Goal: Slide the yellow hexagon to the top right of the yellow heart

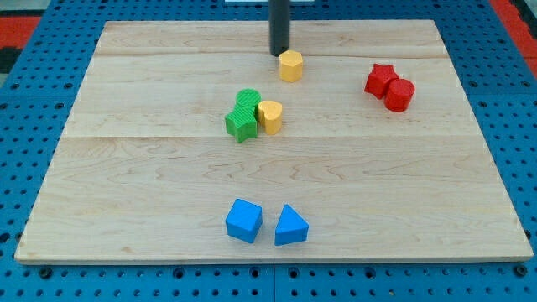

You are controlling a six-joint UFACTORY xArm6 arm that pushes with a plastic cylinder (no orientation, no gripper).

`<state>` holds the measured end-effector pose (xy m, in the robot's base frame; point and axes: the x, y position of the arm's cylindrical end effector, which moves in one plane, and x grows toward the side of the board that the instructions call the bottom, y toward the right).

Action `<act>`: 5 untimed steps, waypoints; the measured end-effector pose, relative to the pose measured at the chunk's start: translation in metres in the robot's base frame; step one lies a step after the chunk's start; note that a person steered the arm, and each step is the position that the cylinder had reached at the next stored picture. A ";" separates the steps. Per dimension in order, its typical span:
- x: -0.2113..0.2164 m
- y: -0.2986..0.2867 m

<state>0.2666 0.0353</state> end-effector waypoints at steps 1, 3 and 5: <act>0.038 0.021; 0.066 0.008; 0.079 -0.001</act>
<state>0.3456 0.0348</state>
